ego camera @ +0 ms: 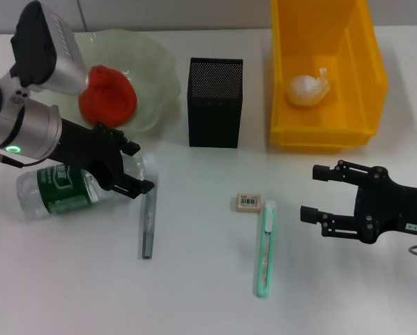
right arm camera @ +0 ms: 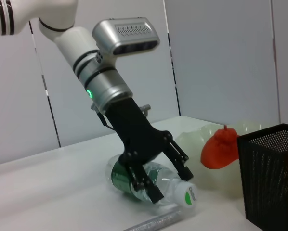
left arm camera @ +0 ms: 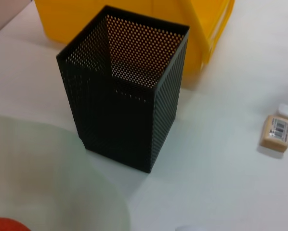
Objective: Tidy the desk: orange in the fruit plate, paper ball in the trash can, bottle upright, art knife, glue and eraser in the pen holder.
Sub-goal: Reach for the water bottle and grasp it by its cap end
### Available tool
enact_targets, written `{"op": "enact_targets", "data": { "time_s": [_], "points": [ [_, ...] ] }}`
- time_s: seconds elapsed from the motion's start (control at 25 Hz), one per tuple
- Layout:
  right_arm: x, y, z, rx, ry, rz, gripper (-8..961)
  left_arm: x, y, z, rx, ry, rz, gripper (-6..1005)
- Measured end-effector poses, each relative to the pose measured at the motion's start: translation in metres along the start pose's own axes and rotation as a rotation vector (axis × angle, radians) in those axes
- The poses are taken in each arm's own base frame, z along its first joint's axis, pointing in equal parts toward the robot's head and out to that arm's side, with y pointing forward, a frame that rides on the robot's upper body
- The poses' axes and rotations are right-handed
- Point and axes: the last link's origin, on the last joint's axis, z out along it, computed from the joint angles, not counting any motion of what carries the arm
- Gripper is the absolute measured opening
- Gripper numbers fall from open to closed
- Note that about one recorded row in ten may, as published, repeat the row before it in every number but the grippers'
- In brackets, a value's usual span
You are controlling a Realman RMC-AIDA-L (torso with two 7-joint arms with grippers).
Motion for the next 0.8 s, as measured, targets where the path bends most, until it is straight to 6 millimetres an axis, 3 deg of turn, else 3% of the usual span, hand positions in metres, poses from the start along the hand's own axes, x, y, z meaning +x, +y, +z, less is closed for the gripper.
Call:
{"op": "enact_targets", "data": {
  "time_s": [0.8],
  "points": [
    [0.0,0.001,0.0,-0.01,-0.003,0.001,790,0.004,0.006,0.014,-0.004,-0.025,0.068,797]
  ]
}}
